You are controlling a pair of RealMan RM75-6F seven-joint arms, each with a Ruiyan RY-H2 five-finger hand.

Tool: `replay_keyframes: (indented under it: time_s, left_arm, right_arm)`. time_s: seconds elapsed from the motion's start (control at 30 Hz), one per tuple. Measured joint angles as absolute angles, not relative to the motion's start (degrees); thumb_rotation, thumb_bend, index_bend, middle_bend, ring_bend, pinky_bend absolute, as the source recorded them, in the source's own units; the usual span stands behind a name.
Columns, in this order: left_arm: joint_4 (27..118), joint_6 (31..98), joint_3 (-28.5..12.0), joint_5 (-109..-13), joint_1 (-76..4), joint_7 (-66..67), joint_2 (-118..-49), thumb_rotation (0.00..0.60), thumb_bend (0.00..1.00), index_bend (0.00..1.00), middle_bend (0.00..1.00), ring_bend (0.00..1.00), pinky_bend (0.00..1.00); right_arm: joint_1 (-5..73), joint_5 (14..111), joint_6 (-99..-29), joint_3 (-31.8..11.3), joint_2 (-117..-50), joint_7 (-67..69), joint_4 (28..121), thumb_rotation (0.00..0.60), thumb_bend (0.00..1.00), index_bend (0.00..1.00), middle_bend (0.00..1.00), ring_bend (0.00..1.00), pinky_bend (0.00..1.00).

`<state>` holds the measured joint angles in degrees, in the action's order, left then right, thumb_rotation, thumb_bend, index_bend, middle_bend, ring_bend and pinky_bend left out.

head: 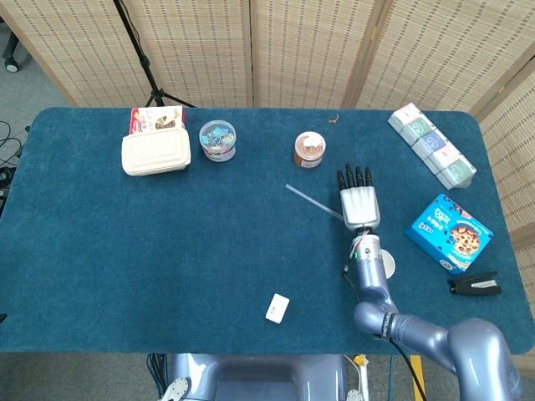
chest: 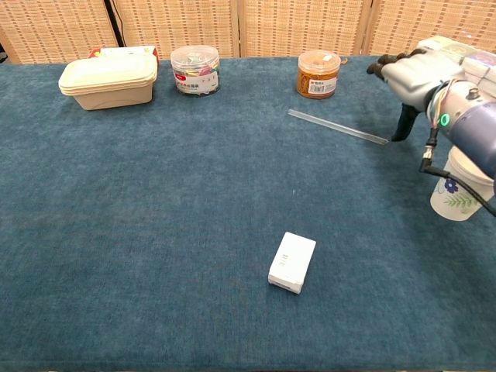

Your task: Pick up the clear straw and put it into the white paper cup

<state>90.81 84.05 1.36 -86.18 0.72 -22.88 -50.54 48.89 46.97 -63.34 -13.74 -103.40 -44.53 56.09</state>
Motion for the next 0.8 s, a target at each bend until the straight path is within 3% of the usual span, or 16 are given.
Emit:
replay_keyframes:
  time_s: [0.17, 0.43, 0.6, 0.8]
  left_arm:
    - [90.74, 84.05, 1.39, -86.31, 0.70, -22.97, -50.50, 0.600, 0.00, 0.00, 0.00, 0.00, 0.00]
    - [90.87, 83.81, 1.43, -86.33, 0.58, -22.67, -50.52, 0.600, 0.00, 0.00, 0.00, 0.00, 0.00]
    - [91.09, 83.28, 1.36, -86.00, 0.34, -22.52, -50.45, 0.600, 0.00, 0.00, 0.00, 0.00, 0.00]
    - [91.28, 82.11, 1.02, -84.88, -0.11, -22.62, -50.31, 0.600, 0.00, 0.00, 0.00, 0.00, 0.00]
  right_arm:
    - [49.00, 48.72, -63.89, -14.65, -102.67, -44.45, 54.24, 0.600, 0.00, 0.00, 0.00, 0.00, 0.00]
    - [49.02, 45.88, -62.41, -20.62, -99.71, -39.78, 64.25, 0.600, 0.00, 0.02, 0.00, 0.00, 0.00]
    - [50.10, 36.98, -60.11, -26.53, -98.45, -37.93, 69.19, 0.600, 0.00, 0.18, 0.00, 0.00, 0.00]
    - [53.25, 27.50, -58.20, -30.50, -99.82, -37.88, 67.80, 0.600, 0.00, 0.35, 0.00, 0.00, 0.00]
